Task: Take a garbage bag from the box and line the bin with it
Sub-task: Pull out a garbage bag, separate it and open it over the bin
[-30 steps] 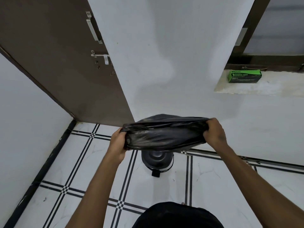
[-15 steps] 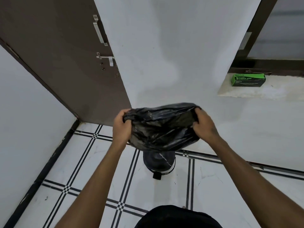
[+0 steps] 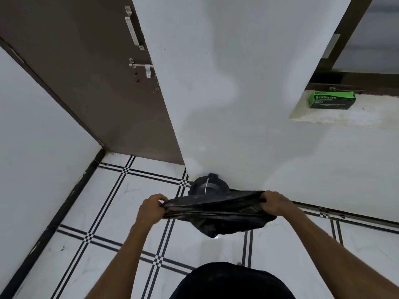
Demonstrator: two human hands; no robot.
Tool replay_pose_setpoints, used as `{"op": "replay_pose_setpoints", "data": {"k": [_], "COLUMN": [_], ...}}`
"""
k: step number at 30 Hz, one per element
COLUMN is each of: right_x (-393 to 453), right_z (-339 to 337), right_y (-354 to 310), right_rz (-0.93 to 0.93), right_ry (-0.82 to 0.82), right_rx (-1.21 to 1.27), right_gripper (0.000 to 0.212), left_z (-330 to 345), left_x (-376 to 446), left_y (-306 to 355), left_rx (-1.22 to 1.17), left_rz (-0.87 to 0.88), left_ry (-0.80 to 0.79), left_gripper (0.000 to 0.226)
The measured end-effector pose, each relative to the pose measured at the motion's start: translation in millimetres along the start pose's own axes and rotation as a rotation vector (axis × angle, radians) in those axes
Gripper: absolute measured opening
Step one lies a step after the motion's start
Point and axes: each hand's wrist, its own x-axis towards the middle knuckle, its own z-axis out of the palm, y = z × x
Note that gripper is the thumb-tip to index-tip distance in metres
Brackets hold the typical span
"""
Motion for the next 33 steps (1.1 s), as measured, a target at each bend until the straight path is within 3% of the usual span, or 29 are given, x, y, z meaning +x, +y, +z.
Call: {"op": "replay_pose_setpoints", "data": {"k": [2,4,6,8,9,11,14,16,20,22,27,30,33], "right_x": [2.6,-0.3,-7.9,-16.8,-15.4,-7.3,-1.2,-0.6,-9.3,-11.4,-5.4,-7.1,-14.2], "right_z": [-12.2,-28.9,-46.9,-62.4,-63.7,-52.2,-25.2,-0.8,20.6,22.5,19.2,18.4,19.7], "right_y": [-8.2,-20.2,-35.0,-52.1,-57.9,-56.7,-30.3,-18.9,-22.8,-32.0,-59.8,-75.4,-94.6], "right_rz": [0.006,-0.01,-0.066,-0.155,-0.2,-0.179,-0.073,-0.064,-0.165,-0.156,-0.072,-0.044,-0.108], "right_ry": [0.13,0.38,0.67,0.805,0.796,0.776,0.423,0.241,0.031,0.037,0.18,0.336,0.379], "right_rx": [0.041,0.136,0.339,0.59,0.784,0.773,0.281,0.075,0.1,0.161,0.28,0.256,0.241], "right_gripper": [0.034,0.032,0.037,0.048,0.049,0.042,0.045,0.041,0.034,0.026,0.023,0.02,0.013], "left_z": [-6.8,-18.8,-31.6,-44.0,-48.3,-47.3,-26.5,-13.5,-10.6,-16.0,-32.9,-40.8,-49.6], "left_x": [2.6,4.1,2.6,-5.0,-9.1,-9.6,-8.0,-11.6,-14.5,-14.9,-11.7,-8.9,-6.7], "left_y": [18.8,43.4,64.7,75.1,74.0,56.8,10.8,-17.6,-46.9,-53.7,-72.7,-87.1,-100.7], "left_rx": [-0.452,-0.766,-0.942,-0.927,-0.825,-0.499,-0.097,-0.037,-0.025,-0.05,-0.147,-0.214,-0.262], "left_rz": [-0.099,-0.127,-0.043,0.142,0.261,0.418,0.336,0.259,0.202,0.203,0.283,0.286,0.176], "left_ry": [-0.008,0.055,0.212,0.407,0.483,0.528,0.463,0.392,0.181,0.09,0.077,0.12,0.196], "left_gripper": [0.03,0.034,0.038,0.045,0.05,0.06,0.058,0.055,0.049,0.043,0.029,0.026,0.022]}}
